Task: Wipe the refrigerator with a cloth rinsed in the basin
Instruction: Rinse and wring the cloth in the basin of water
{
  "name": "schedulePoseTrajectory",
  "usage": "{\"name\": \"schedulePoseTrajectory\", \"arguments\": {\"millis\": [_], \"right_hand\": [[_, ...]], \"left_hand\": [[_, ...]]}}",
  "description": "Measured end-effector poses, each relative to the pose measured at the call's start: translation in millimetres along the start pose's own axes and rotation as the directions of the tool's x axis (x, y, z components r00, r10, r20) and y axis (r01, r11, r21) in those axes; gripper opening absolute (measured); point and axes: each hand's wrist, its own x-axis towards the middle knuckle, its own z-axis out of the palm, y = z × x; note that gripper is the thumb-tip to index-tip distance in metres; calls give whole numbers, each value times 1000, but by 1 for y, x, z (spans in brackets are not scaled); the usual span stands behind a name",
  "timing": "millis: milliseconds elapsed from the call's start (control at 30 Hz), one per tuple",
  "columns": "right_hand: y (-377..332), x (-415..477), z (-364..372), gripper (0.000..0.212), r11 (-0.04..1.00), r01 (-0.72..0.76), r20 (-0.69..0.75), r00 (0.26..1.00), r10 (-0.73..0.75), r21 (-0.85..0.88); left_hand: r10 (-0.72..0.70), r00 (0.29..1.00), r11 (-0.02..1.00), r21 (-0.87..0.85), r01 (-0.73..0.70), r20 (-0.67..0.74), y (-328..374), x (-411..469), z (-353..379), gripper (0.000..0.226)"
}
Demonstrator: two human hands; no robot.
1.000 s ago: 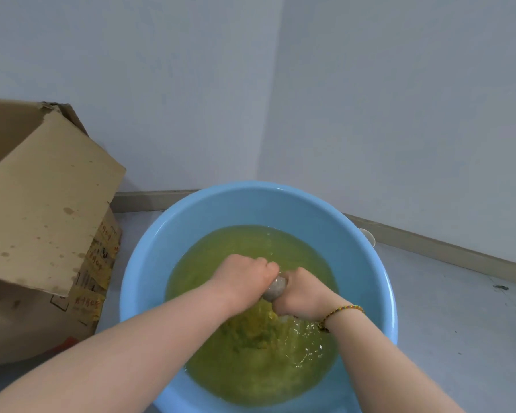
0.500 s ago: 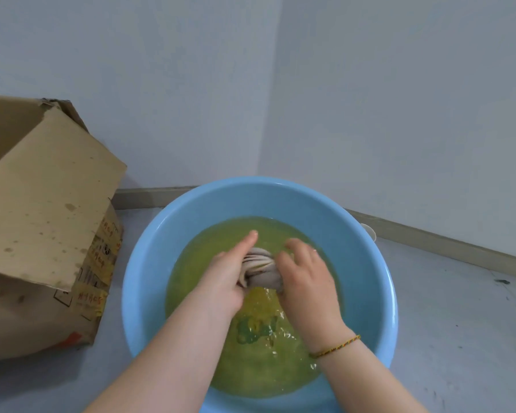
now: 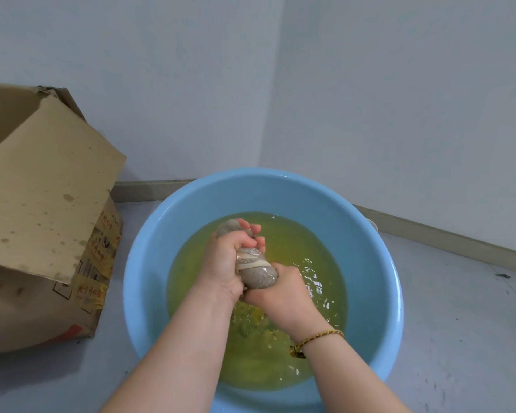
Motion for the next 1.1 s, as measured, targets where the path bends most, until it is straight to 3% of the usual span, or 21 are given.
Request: {"name": "schedulePoseTrajectory", "arguments": {"millis": [167,300,600,733,767,833,900,1100], "right_hand": [[2,-12,3,20,955,-174,132,981,145,239],[2,-10,1,24,910,-205,208,969,137,360],[-1,-8,-13,22,858,-337,502,858,110,387],[-6,-1,-30,16,831,-305,400,910,110,464],[-7,0,-34,16,837,-270,334,936,111,477],[-9,3,-44,24,902,-156,162,982,98,403],[-17,0,-50,26,955,-42,18,999,38,295],[-87,-29,-78,31,965,41,89,994,-66,258]], "left_hand": [[-40,998,999,17,39,58,-9,-2,-4,36],[-40,989,999,-10,42,140,-4,-1,-5,27],[-90,927,993,-32,110,363,3,6,-15,19],[-81,925,975,-162,151,372,3,16,-6,49],[-93,931,978,-141,151,352,5,16,-1,47],[-114,958,990,-45,131,264,8,13,9,23],[-161,960,987,63,150,229,10,7,16,22],[-170,972,963,235,130,161,61,-31,65,26]]}}
